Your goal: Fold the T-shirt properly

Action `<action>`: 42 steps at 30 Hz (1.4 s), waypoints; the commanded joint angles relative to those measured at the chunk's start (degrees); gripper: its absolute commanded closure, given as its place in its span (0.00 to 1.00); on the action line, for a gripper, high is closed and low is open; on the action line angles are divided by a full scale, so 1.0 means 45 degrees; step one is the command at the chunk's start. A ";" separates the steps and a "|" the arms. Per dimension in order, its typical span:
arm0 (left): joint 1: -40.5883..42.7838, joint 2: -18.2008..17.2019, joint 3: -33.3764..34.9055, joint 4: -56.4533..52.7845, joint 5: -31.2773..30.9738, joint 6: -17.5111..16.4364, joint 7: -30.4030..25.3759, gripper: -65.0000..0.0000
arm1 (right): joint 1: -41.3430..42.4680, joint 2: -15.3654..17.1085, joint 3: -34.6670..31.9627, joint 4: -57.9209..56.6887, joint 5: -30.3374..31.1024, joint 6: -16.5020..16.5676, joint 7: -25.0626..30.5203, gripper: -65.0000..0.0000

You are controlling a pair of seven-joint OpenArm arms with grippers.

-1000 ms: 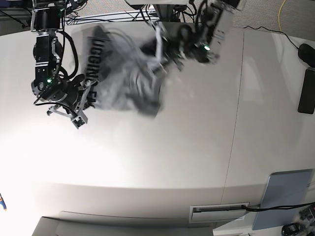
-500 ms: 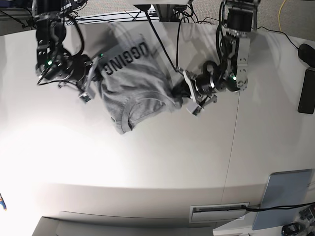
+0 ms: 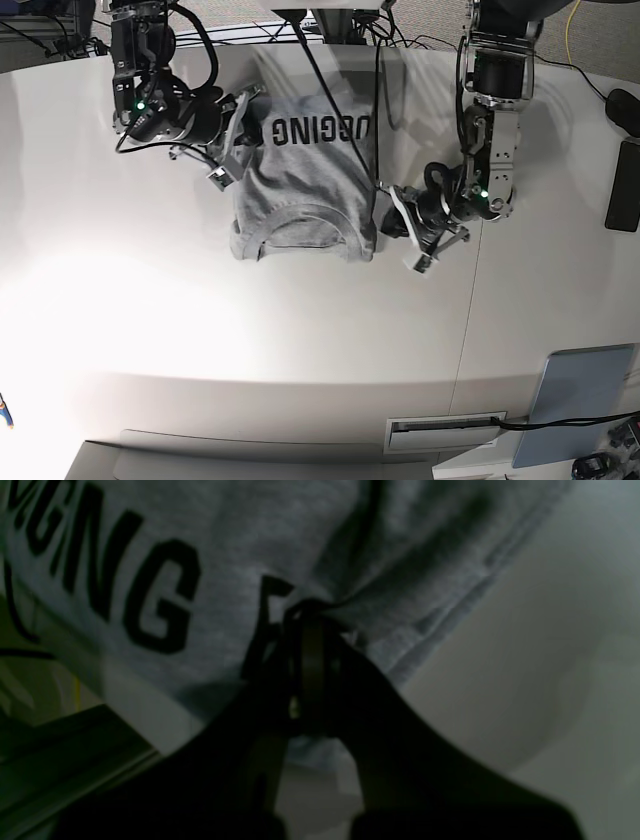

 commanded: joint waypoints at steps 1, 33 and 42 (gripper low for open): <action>0.0000 -0.0398 -0.0112 -0.0049 0.1132 0.1263 0.0714 1.00 | 0.0068 0.0083 0.0219 0.0432 0.0146 0.0063 0.0180 1.00; 1.0958 -0.2302 -0.4007 0.8660 -0.2385 0.0223 -0.1389 1.00 | -0.7883 0.0005 1.0384 0.3963 0.2458 0.0860 -0.0214 1.00; 1.3396 -0.2259 -0.4658 0.7495 -0.2409 -0.1015 -0.1394 1.00 | -0.9904 -0.1292 1.0370 0.3089 0.0432 0.0860 0.0102 1.00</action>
